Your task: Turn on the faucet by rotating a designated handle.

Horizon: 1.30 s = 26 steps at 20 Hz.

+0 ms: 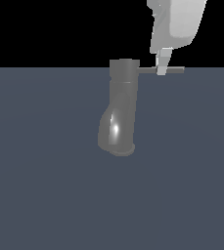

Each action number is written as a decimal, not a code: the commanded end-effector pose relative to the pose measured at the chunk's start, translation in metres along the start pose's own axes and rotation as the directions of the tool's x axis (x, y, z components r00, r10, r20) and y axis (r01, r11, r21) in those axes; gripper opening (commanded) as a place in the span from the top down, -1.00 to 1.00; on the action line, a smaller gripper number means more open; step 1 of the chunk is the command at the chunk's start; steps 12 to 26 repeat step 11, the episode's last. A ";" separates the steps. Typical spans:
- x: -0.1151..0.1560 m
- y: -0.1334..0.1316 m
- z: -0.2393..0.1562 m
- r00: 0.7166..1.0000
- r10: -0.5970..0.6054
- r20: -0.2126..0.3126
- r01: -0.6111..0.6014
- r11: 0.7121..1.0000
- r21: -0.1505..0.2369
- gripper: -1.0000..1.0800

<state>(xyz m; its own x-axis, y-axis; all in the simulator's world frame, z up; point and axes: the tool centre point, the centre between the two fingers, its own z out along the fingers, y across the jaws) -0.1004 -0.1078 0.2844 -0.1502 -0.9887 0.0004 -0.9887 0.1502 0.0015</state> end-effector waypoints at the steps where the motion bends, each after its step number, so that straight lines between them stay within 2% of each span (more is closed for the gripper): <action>1: 0.018 -0.007 0.000 1.000 0.023 0.000 -0.023 1.000 0.002 1.00; 10: 0.045 -0.031 0.000 1.000 0.030 0.000 -0.030 1.000 0.001 1.00; 26: 0.045 -0.031 0.000 1.000 0.030 0.000 -0.030 1.000 0.001 1.00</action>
